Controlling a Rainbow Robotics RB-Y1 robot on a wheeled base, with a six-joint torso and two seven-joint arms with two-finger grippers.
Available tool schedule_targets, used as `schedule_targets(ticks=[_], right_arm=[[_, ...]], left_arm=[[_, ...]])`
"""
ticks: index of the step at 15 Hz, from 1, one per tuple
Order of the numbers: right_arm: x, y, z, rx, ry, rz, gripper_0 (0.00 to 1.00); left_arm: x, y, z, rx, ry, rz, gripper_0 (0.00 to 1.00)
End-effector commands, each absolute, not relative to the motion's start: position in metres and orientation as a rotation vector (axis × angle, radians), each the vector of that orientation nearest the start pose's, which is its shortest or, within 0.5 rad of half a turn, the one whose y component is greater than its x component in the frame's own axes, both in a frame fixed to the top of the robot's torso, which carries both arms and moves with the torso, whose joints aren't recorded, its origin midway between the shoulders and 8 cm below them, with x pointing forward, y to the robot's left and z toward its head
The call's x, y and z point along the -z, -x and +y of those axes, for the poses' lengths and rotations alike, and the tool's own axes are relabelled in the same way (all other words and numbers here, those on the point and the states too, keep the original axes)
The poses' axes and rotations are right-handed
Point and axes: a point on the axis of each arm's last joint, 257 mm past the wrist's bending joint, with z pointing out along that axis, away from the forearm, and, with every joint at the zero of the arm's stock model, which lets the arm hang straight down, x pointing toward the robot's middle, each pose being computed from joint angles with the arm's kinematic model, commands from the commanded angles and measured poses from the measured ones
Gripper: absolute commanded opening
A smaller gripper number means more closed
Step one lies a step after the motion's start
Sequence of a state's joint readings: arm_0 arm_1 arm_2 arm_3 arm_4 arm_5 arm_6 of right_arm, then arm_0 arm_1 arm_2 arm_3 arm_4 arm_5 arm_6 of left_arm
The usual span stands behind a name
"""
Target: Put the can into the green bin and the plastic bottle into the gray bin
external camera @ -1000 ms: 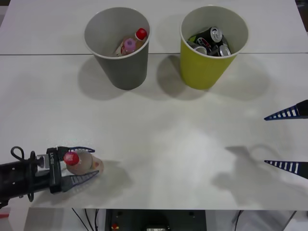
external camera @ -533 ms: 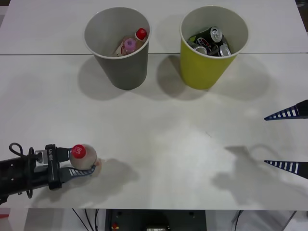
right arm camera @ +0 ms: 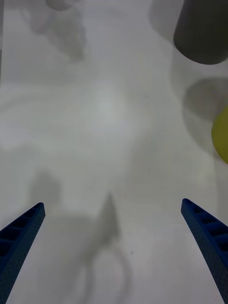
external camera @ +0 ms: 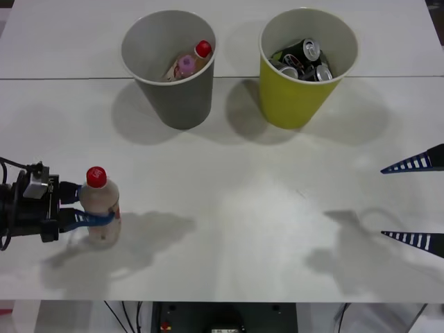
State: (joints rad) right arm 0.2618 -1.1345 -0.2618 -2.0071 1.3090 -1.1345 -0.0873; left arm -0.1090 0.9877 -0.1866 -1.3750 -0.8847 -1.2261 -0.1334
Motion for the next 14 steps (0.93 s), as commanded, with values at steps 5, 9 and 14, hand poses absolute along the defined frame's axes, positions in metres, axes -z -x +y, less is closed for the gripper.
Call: schedule_targets(ticks=[5,9,14], right_arm=[[0.167,-0.341,-0.286,-0.209,1.634,1.596,1.00],[0.167,-0.341,-0.286,-0.209,1.634,1.596,1.00],[0.167,-0.341,-0.286,-0.209,1.634,1.596,1.00]], left_arm=[[0.148,-0.417,0.288,0.730,-1.143,1.934,0.00],[0.100,-0.438,0.306,0.659,-1.029,2.082,0.00],[0.038,-0.479,0.326,0.477,-0.848,2.186,0.00]])
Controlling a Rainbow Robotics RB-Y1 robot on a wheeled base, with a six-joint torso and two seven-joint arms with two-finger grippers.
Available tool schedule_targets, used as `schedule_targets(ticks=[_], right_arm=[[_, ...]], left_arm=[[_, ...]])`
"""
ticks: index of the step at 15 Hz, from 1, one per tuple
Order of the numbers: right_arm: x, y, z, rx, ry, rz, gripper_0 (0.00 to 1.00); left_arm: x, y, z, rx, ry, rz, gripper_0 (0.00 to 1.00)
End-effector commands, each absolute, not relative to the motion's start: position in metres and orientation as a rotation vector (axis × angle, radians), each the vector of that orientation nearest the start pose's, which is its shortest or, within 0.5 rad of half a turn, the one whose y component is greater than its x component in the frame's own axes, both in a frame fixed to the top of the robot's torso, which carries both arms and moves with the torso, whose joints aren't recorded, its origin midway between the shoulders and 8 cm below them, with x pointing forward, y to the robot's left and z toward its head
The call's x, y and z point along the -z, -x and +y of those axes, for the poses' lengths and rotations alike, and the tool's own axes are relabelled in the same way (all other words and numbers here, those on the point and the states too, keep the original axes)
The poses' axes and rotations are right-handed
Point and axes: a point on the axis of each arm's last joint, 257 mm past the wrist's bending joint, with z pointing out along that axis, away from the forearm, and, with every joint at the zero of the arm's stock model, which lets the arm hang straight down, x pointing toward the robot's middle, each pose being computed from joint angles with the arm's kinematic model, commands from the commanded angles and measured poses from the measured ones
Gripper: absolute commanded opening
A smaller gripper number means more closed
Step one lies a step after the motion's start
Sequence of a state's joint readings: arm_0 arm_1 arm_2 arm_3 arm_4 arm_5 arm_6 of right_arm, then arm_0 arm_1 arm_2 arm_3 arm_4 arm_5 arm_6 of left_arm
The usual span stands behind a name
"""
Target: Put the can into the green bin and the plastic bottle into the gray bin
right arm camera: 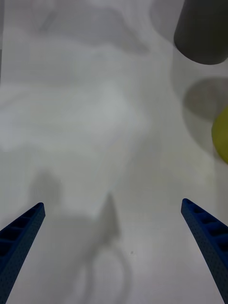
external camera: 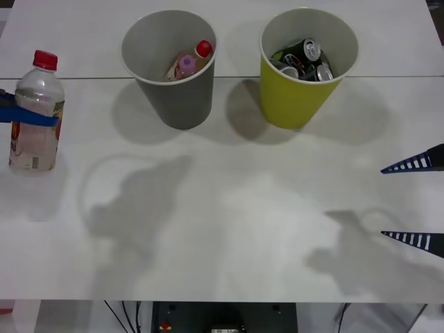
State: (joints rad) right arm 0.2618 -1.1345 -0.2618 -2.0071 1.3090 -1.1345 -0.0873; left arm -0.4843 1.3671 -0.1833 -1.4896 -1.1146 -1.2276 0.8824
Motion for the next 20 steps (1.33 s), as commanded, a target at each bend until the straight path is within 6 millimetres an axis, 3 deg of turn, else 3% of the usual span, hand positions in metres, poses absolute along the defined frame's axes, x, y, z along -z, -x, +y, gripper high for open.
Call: schedule_targets(ticks=[1,6,9,13,20], right_arm=[[0.167,-0.341,-0.286,-0.209,1.634,1.596,1.00],[0.167,-0.341,-0.286,-0.209,1.634,1.596,1.00],[0.167,-0.341,-0.286,-0.209,1.634,1.596,1.00],[0.167,-0.341,-0.286,-0.209,1.634,1.596,1.00],[0.167,-0.341,-0.286,-0.209,1.634,1.596,1.00]], left_arm=[[0.026,-0.489,0.327,0.409,-0.836,2.189,0.00],[0.005,-0.510,0.301,0.118,-0.921,2.312,0.00],[-0.009,-0.526,0.271,-0.052,-1.031,2.327,0.00],[-0.041,-0.566,0.233,-0.047,-1.037,2.304,0.00],[-0.057,-0.600,0.137,-0.016,-1.095,2.216,0.00]])
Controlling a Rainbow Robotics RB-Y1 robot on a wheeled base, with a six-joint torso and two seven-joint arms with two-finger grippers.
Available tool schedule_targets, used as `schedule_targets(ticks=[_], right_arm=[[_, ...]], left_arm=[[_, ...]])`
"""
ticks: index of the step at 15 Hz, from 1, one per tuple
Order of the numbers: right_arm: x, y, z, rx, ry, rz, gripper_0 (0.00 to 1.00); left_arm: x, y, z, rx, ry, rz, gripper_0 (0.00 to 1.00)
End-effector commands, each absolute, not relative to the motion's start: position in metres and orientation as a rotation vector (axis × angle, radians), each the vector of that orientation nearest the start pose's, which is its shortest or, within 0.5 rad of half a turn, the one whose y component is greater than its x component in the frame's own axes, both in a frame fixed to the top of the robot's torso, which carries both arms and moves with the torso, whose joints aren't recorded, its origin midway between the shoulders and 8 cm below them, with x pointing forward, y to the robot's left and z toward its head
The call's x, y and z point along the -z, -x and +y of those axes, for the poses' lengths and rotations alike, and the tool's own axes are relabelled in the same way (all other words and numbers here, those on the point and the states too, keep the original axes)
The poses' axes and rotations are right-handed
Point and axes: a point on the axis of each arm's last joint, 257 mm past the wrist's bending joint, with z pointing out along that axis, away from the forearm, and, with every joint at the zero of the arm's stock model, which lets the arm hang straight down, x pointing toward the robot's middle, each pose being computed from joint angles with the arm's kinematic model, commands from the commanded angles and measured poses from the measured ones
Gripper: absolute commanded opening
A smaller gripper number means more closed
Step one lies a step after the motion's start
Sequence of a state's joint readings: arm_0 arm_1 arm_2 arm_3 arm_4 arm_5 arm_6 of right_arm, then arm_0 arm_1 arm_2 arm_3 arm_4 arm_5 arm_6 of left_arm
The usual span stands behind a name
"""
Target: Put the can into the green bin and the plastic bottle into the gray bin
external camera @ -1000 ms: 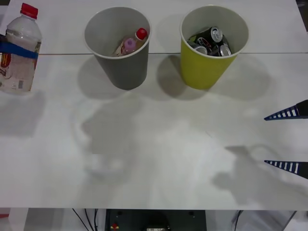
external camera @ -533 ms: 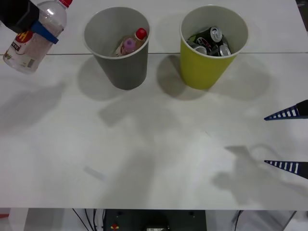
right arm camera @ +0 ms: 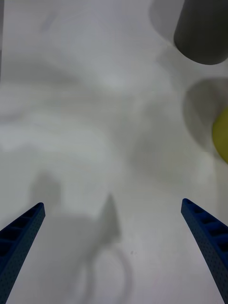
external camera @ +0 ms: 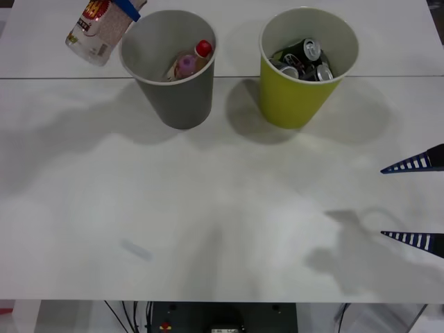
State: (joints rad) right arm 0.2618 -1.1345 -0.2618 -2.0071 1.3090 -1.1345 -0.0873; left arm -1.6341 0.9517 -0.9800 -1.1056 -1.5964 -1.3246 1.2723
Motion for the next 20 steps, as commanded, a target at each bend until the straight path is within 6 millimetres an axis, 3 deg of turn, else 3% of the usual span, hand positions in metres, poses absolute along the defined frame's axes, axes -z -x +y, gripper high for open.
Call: schedule_targets(ticks=[1,5,9,10,11,12,16,20], right_arm=[[0.167,-0.341,-0.286,-0.209,1.634,1.596,1.00],[0.167,-0.341,-0.286,-0.209,1.634,1.596,1.00],[0.167,-0.341,-0.286,-0.209,1.634,1.596,1.00],[0.167,-0.341,-0.286,-0.209,1.634,1.596,1.00],[0.167,-0.341,-0.286,-0.209,1.634,1.596,1.00],[0.167,-0.341,-0.286,-0.209,1.634,1.596,1.00],[0.167,-0.341,-0.286,-0.209,1.634,1.596,1.00],[0.167,-0.341,-0.286,-0.209,1.634,1.596,1.00]], left_arm=[[-0.058,-0.605,0.121,-0.039,-1.114,2.200,0.01],[-0.056,-0.622,0.076,-0.044,-1.114,2.154,0.01],[-0.053,-0.625,0.065,-0.002,-1.095,2.158,0.04],[-0.053,-0.624,0.063,0.004,-1.099,2.157,0.20],[-0.053,-0.624,0.062,0.005,-1.100,2.155,0.90],[-0.053,-0.623,0.061,0.010,-1.107,2.153,1.00],[-0.054,-0.617,0.073,0.053,-1.130,2.158,1.00],[-0.050,-0.604,0.139,0.159,-1.105,2.176,1.00]])
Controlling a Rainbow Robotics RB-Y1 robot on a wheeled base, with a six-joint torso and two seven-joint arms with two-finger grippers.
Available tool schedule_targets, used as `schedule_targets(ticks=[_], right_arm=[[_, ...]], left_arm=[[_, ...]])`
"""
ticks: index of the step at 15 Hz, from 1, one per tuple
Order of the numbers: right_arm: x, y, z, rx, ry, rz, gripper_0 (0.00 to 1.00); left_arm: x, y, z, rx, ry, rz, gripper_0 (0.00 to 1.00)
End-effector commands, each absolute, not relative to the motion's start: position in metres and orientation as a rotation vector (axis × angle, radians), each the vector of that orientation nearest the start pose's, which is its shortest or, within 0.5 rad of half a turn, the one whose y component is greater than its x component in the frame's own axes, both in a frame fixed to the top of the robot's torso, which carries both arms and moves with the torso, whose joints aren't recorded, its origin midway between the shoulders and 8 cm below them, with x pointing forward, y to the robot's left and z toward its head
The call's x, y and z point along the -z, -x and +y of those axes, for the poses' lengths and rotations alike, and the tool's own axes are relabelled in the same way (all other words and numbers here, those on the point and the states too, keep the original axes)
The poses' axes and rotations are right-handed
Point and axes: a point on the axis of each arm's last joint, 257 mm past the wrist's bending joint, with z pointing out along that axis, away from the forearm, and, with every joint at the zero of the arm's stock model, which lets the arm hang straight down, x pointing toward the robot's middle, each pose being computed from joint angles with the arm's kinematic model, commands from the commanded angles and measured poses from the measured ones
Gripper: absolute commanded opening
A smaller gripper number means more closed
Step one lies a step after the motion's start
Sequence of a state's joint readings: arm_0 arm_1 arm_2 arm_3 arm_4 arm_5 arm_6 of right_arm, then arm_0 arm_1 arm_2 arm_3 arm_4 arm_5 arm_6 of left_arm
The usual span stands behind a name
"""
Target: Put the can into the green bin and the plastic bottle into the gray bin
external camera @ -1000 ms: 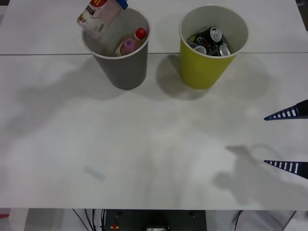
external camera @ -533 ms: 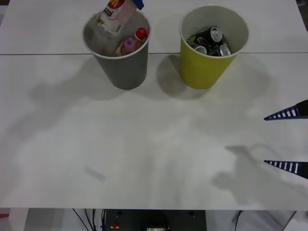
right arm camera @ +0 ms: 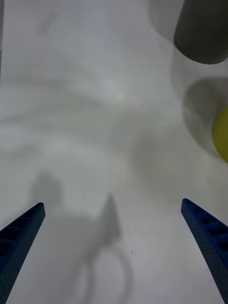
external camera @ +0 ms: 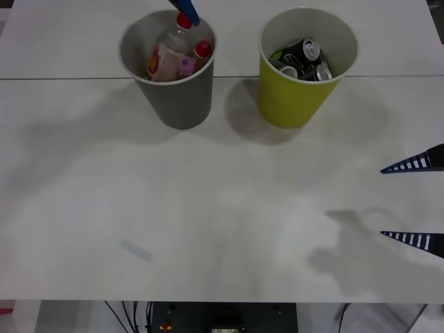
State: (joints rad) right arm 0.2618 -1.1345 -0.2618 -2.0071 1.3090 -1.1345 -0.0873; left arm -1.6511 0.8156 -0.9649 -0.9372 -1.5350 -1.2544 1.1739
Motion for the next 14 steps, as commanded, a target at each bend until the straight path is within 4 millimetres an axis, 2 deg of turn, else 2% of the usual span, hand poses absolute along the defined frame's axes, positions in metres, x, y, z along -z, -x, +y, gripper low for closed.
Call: schedule_targets(ticks=[1,4,6,8,10,14], right_arm=[[0.167,-0.341,-0.286,-0.209,1.634,1.596,1.00],[0.167,-0.341,-0.286,-0.209,1.634,1.596,1.00],[0.167,-0.341,-0.286,-0.209,1.634,1.596,1.00],[0.167,-0.341,-0.286,-0.209,1.634,1.596,1.00],[0.167,-0.341,-0.286,-0.209,1.634,1.596,1.00],[0.167,-0.341,-0.286,-0.209,1.634,1.596,1.00]], left_arm=[[-0.047,-0.599,0.159,0.204,-1.071,2.188,1.00],[-0.038,-0.580,0.220,0.262,-1.053,2.164,1.00],[-0.025,-0.563,0.258,0.285,-1.089,2.131,1.00],[-0.007,-0.544,0.291,0.235,-1.172,2.062,1.00],[0.015,-0.527,0.313,0.147,-1.245,1.993,1.00],[0.066,-0.476,0.336,0.081,-1.422,1.868,1.00]])
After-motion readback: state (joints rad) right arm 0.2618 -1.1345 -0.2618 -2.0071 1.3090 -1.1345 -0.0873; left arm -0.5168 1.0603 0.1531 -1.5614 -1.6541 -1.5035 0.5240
